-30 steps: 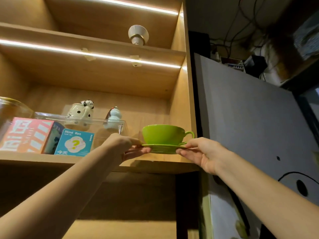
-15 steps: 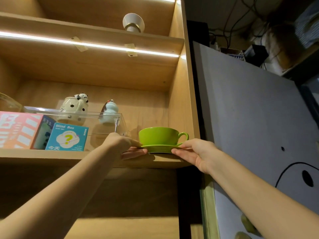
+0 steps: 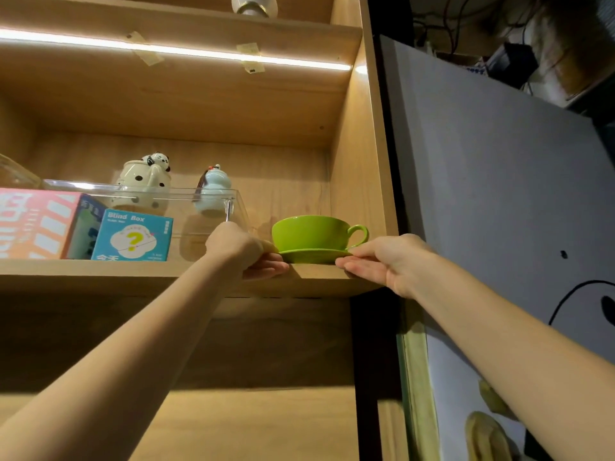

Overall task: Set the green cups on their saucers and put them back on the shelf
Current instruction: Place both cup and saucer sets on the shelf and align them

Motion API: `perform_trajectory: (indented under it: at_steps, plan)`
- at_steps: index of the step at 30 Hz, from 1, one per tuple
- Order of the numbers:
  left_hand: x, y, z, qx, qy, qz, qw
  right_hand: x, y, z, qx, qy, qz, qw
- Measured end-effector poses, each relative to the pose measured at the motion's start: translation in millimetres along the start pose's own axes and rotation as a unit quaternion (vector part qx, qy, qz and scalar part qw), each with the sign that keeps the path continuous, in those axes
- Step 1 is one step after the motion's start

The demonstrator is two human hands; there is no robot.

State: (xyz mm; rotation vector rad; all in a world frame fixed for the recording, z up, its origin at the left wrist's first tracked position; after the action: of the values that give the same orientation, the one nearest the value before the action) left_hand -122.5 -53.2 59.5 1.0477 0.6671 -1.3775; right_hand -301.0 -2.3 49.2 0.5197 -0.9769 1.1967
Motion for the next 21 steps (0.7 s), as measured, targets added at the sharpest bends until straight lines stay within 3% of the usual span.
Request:
perform_trajectory:
  at_steps: [12, 17, 21]
  plan:
    - [5.5, 2.8, 4.3, -0.019, -0.012, 0.016, 1.0, 0.7, 3.2, 2.5, 0.004, -0.025, -0.03, 0.999]
    - [12.8, 13.0, -3.0, 0.051, 0.02, -0.06, 0.997, -2.5, 5.0, -9.0, 0.029, -0.011, 0.01, 0.999]
    - [17.4, 16.0, -23.3, 0.068, -0.015, -0.112, 0.991, -5.7, 5.4, -32.2, 0.048, 0.014, -0.023, 0.998]
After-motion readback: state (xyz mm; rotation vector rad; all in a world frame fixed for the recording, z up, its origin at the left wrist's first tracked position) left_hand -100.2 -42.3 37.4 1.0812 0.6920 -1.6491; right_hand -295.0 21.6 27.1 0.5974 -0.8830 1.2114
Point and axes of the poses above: each hand's wrist, its own z-axis towards the middle knuckle, its own y-axis out of the back of the hand, x = y × z, the point moved 5 cm from there along z, towards the middle knuckle, and after that the axes turned 8 degrees about y, right-handed, at the moved point
